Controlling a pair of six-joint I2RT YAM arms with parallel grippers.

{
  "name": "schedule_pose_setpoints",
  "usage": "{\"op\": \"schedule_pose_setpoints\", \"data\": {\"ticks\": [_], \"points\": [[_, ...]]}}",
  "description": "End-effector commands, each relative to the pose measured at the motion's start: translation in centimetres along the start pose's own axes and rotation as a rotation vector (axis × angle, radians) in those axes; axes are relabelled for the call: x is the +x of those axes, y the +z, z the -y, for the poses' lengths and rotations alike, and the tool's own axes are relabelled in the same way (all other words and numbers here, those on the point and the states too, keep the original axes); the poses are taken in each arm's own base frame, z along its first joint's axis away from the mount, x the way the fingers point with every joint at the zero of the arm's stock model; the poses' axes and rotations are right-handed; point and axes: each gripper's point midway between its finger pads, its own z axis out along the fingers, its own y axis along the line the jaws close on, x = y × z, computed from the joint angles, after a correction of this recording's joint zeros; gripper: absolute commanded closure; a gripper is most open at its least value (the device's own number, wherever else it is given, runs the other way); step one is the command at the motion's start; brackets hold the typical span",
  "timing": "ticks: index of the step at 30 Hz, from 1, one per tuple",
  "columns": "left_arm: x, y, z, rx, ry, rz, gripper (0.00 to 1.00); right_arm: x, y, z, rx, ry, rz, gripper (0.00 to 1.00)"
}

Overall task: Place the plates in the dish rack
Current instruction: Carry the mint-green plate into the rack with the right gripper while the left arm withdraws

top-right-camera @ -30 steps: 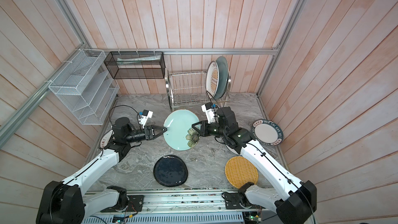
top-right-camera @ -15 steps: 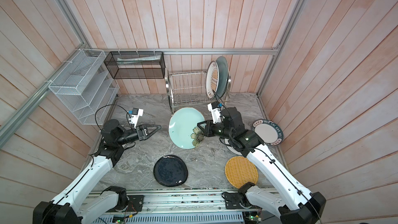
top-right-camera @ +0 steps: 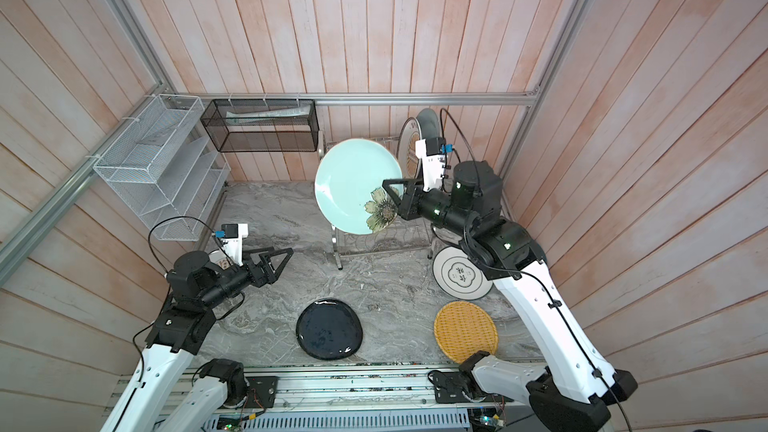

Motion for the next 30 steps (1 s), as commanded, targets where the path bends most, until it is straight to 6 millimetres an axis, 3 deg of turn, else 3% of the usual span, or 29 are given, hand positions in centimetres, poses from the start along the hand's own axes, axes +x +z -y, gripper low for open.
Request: {"op": "schedule_pose_setpoints", "data": {"ticks": [1,6,12,19,30], "points": [[0.5,-1.5,-1.5,-0.118,0.068,0.005,0.00,-4.9,0.4,1.1,0.135,-0.079,0.130,1.00],[0.1,-3.0,-2.1,-0.184,0.088,0.077,0.00,-8.2,1.8,3.6,0.326,-0.137,0.181,1.00],[0.3,-2.8,-1.6,-0.133,0.094,0.065,0.00,-11.5,2.8,6.3,0.541,-0.216,0.225,1.00],[0.9,-2.2,0.4,0.007,0.095,0.030,0.00,-11.4,4.2,9.7,0.729,-0.299,0.199,1.00],[0.9,-2.3,0.6,0.023,0.096,0.039,0.00,-10.2,5.1,12.4,0.875,-0.381,0.151,1.00]]}}
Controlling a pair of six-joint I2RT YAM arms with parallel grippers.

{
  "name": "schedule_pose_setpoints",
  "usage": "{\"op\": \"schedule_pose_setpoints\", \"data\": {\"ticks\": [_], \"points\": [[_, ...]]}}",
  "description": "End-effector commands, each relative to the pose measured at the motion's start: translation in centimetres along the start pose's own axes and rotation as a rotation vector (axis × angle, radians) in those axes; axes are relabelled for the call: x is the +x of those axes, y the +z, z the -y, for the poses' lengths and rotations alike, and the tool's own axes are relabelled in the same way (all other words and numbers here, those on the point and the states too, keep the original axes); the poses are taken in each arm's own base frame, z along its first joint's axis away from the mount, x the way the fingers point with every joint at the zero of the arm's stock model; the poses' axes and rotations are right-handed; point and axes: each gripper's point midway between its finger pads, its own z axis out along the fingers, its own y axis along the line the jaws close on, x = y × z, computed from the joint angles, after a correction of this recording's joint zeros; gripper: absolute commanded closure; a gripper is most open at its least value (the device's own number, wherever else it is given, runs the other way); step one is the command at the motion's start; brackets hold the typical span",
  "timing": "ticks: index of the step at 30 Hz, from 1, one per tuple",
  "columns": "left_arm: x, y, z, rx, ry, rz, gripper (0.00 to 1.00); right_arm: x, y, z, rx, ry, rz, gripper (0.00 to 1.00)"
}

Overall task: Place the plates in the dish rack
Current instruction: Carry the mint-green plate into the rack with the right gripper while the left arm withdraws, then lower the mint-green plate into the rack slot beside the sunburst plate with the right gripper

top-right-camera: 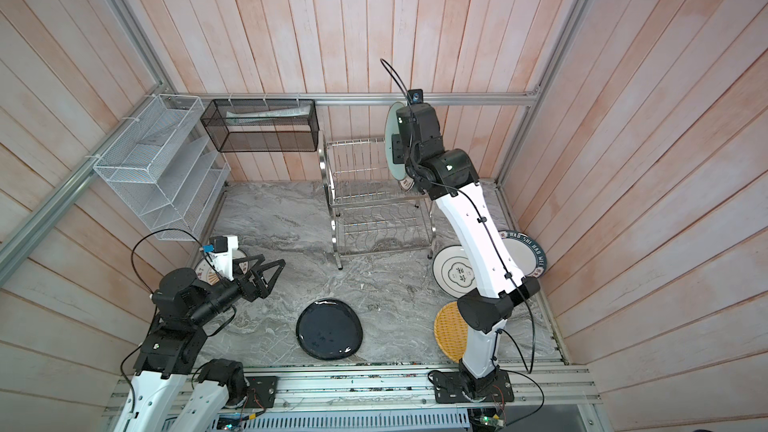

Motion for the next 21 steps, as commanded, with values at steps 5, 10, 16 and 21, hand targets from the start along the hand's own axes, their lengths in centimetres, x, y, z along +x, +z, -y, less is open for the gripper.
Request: {"op": "schedule_pose_setpoints", "data": {"ticks": [5,10,16,21], "points": [[0.3,0.2,0.1,0.026,0.009,-0.001,0.00,-3.3,-1.2,1.4,0.073,0.027,0.128,1.00],[0.3,0.2,0.1,0.024,0.007,-0.002,0.00,-2.3,-0.5,0.7,0.064,0.015,0.099,1.00],[0.3,0.3,0.0,0.024,0.005,-0.004,0.00,-1.5,0.2,-0.3,0.054,0.003,0.078,1.00],[0.3,0.3,0.1,0.026,0.004,-0.003,0.00,-0.8,0.9,-0.8,0.061,0.000,0.054,1.00]]}}
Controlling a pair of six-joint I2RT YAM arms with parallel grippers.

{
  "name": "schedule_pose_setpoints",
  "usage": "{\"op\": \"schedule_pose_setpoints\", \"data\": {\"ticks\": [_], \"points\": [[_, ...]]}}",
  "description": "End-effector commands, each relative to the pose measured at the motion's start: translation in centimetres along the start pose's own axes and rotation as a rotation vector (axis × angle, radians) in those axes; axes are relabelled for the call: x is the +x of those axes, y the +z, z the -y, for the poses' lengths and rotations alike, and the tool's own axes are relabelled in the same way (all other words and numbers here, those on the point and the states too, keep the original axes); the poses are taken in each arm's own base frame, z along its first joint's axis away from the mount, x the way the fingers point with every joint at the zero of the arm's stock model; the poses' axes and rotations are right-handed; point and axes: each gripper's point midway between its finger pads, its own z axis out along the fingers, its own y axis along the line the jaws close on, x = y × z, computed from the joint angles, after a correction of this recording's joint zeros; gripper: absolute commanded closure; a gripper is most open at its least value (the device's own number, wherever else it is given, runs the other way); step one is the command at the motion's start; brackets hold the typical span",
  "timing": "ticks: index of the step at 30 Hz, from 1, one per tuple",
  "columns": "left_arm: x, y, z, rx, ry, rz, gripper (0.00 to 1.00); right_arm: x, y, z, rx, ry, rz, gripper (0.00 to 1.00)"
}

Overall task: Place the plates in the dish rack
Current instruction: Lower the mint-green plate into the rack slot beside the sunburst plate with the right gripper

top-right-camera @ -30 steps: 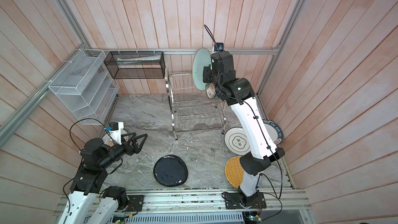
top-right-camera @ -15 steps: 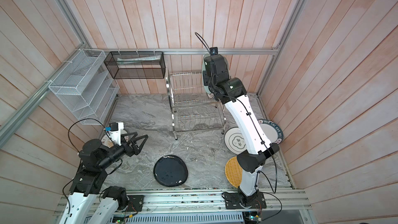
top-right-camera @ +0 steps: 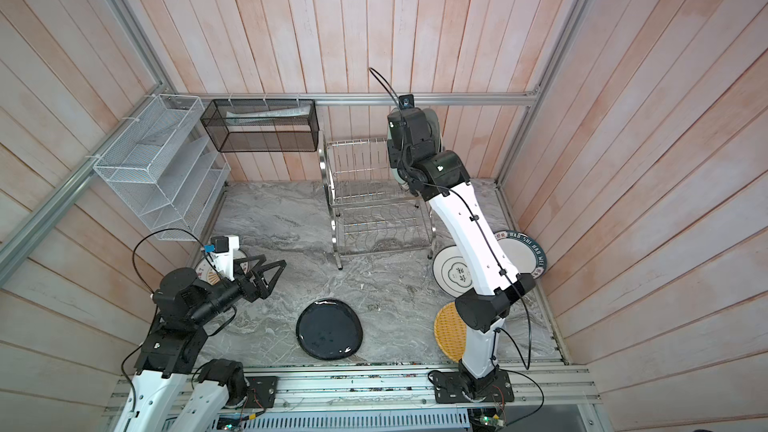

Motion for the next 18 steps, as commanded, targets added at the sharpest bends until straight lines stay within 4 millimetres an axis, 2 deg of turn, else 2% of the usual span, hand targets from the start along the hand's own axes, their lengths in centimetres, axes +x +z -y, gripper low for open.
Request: {"op": "schedule_pose_setpoints", "data": {"ticks": [1,9,18], "points": [[0.1,0.2,-0.1,0.011,0.005,0.003,0.00,-2.0,-0.2,0.2,0.034,0.075,0.077,1.00],[0.1,0.2,0.0,0.015,0.004,0.003,0.00,-0.9,0.8,-0.4,0.075,0.051,0.040,1.00],[0.1,0.2,0.0,0.017,0.001,0.002,0.00,-0.2,0.8,-1.3,0.095,0.050,0.025,1.00]]}}
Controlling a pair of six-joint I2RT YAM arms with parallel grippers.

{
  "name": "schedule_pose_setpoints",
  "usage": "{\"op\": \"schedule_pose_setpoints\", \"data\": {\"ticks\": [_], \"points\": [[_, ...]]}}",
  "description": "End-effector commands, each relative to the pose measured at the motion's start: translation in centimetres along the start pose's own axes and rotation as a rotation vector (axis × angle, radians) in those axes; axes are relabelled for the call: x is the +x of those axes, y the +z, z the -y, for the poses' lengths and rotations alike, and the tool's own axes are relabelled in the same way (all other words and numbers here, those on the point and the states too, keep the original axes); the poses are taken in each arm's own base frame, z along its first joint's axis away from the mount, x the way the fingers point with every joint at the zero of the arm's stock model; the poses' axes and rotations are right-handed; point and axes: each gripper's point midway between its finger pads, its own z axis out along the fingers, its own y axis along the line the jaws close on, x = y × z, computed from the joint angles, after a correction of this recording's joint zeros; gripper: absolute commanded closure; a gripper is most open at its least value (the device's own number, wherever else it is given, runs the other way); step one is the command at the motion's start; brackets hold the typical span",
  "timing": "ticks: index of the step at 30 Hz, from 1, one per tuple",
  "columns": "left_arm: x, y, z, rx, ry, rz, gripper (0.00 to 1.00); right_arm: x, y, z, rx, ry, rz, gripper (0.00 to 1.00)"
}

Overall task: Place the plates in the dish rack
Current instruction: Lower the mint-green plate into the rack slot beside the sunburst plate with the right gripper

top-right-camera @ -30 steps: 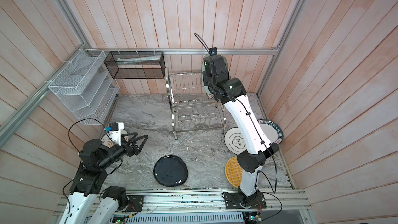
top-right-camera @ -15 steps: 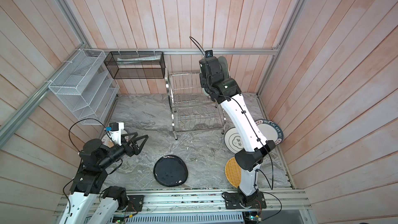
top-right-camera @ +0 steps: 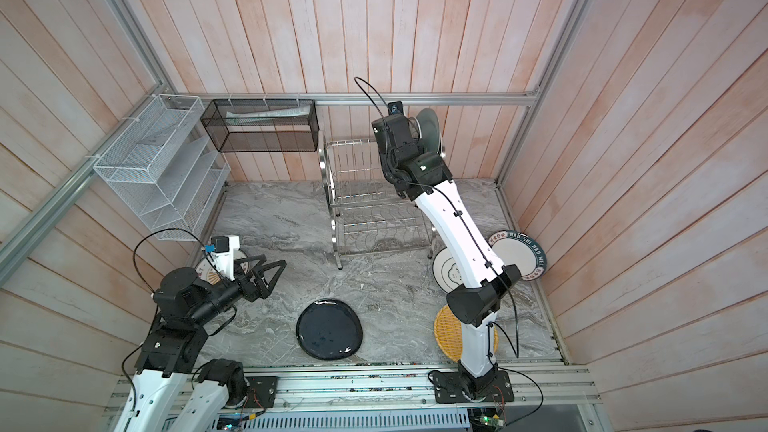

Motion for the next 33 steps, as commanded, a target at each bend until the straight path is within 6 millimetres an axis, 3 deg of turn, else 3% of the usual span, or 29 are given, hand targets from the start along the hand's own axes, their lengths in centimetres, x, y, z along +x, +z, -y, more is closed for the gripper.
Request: {"op": "schedule_pose_setpoints", "data": {"ticks": [1,11,18,33], "points": [[0.1,0.1,0.1,0.018,0.006,0.004,0.00,-1.5,-0.6,0.2,0.030,0.066,0.050,1.00],[0.1,0.1,0.2,0.022,0.007,0.005,0.00,-0.5,-1.7,-0.7,-0.002,0.047,0.026,1.00],[0.1,0.1,0.1,0.022,0.004,0.003,0.00,0.2,-2.6,0.0,-0.014,0.052,0.026,1.00],[0.3,0.3,-0.1,0.016,-0.007,-0.006,0.00,0.0,-2.6,0.4,-0.032,0.036,0.029,0.83]]}}
